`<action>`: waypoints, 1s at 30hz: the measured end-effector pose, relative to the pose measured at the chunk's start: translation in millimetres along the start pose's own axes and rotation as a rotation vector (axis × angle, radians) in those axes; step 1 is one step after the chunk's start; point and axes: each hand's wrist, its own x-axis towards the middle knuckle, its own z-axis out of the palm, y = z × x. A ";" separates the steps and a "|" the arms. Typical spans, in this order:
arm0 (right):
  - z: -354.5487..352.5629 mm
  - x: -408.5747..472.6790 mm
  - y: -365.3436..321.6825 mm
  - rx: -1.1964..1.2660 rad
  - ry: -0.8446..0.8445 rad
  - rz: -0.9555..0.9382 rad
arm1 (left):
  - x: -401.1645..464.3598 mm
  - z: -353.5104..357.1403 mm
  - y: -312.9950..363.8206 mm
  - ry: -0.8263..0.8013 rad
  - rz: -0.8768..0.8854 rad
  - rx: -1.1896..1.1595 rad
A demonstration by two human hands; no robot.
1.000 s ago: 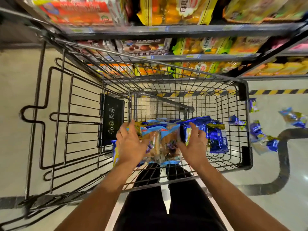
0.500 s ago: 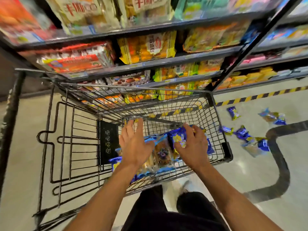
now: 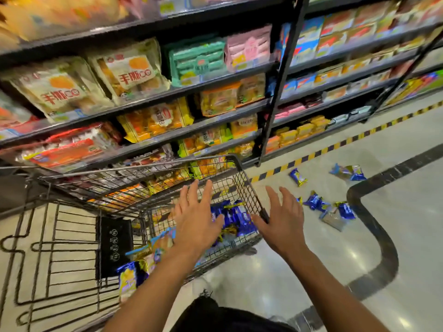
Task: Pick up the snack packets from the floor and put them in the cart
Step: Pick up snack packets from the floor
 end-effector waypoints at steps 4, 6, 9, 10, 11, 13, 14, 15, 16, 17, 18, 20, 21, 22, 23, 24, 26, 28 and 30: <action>-32.5 -17.3 60.2 -0.005 0.073 0.037 | -21.7 18.4 65.0 0.017 0.118 0.030; -45.7 -25.5 90.2 -0.012 0.095 0.061 | -31.0 28.9 96.5 0.022 0.169 0.061; -62.3 -39.9 133.8 -0.012 0.102 0.103 | -42.9 45.3 142.3 0.013 0.231 0.087; -66.4 -45.5 148.1 -0.004 0.107 0.119 | -46.2 51.5 156.0 0.002 0.248 0.088; -71.1 -51.9 162.2 -0.002 0.111 0.140 | -49.7 58.0 169.5 -0.010 0.266 0.091; -80.2 -63.8 189.2 -0.008 0.133 0.178 | -55.5 70.5 194.1 -0.036 0.303 0.103; -84.3 -69.4 201.7 -0.012 0.144 0.204 | -58.3 75.9 205.9 -0.054 0.320 0.108; -88.9 -74.7 213.3 -0.016 0.152 0.236 | -61.0 80.5 217.5 -0.070 0.340 0.111; -93.5 -80.2 224.3 -0.020 0.164 0.262 | -63.6 85.1 228.7 -0.083 0.364 0.116; -98.5 -84.9 234.8 -0.025 0.176 0.278 | -66.0 88.6 239.6 -0.093 0.388 0.119; -103.8 -89.2 245.9 -0.037 0.188 0.285 | -67.4 92.5 249.9 -0.104 0.411 0.122; -116.6 -93.4 268.4 -0.070 0.202 0.304 | -67.0 100.3 267.2 -0.114 0.453 0.127; -124.5 -95.0 278.8 -0.076 0.210 0.323 | -65.3 104.8 274.6 -0.114 0.474 0.128; -132.5 -96.2 288.6 -0.077 0.219 0.346 | -63.2 108.7 282.1 -0.111 0.496 0.126; -140.5 -96.9 297.9 -0.084 0.234 0.366 | -60.3 112.9 290.1 -0.108 0.517 0.121; -147.1 -97.6 307.2 -0.100 0.250 0.383 | -57.4 117.1 298.5 -0.108 0.536 0.108; -158.6 -98.0 324.7 -0.128 0.263 0.416 | -52.0 125.7 316.3 -0.122 0.562 0.074; -168.3 -95.9 340.9 -0.138 0.263 0.451 | -45.9 135.0 334.9 -0.157 0.586 0.063; -176.3 -90.0 356.7 -0.132 0.248 0.484 | -37.0 145.9 354.3 -0.199 0.609 0.056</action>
